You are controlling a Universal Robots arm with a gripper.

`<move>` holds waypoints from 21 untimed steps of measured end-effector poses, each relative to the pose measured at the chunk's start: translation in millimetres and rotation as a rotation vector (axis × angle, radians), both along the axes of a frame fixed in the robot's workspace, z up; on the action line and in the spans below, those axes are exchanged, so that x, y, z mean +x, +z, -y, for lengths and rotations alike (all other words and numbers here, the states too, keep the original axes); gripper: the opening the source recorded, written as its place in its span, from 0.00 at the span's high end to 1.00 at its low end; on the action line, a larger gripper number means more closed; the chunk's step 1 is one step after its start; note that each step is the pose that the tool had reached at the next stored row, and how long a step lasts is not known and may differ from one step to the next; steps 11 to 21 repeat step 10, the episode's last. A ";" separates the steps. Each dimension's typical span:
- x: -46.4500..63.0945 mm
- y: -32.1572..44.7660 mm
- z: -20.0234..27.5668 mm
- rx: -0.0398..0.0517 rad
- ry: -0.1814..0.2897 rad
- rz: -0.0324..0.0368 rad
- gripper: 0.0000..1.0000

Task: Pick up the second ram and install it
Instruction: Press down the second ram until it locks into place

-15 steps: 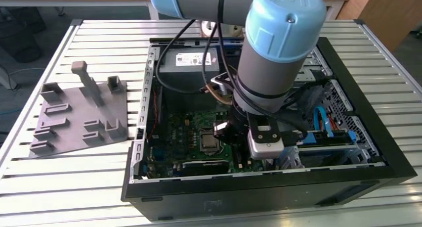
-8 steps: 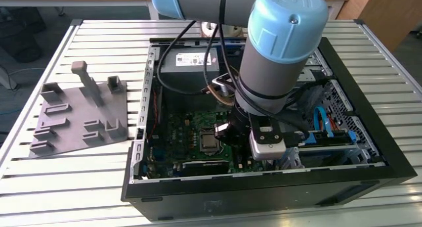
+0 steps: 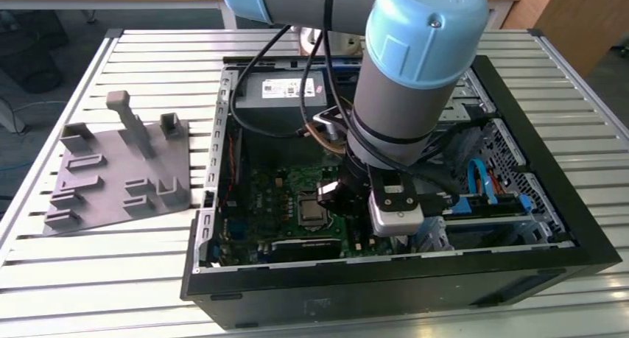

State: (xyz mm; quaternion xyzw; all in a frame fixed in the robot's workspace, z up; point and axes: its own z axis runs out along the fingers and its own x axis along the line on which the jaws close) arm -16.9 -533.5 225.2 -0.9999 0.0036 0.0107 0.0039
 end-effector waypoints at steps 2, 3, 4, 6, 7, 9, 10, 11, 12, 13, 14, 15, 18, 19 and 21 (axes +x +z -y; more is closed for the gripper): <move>0.0 0.0 0.0 0.0000 0.000 0.0000 0.90; 0.0 0.0 0.0 0.0000 0.000 0.0000 0.90; 0.0 0.0 0.0 0.0000 0.000 0.0000 0.90; 0.0 0.0 0.0 0.0000 0.000 0.0000 0.90; 0.0 0.0 0.0 0.0000 0.000 0.0000 0.90; 0.0 0.0 0.0 -0.0001 0.000 0.0000 0.90; 0.0 0.0 0.0 0.0000 0.000 0.0000 0.90; 0.0 0.0 0.0 0.0000 0.000 0.0000 0.90; 0.0 0.0 0.0 0.0000 0.000 0.0000 0.90; 0.0 0.0 0.0 0.0000 0.000 0.0000 0.90; 0.0 0.0 0.0 0.0000 0.000 0.0000 0.90; 0.0 0.0 0.0 0.0000 0.000 0.0000 0.90; 0.0 0.0 0.0 0.0000 0.000 0.0000 0.90; 0.0 0.0 0.0 0.0000 0.000 0.0000 0.90; 0.0 0.0 0.0 0.0000 0.000 0.0000 0.90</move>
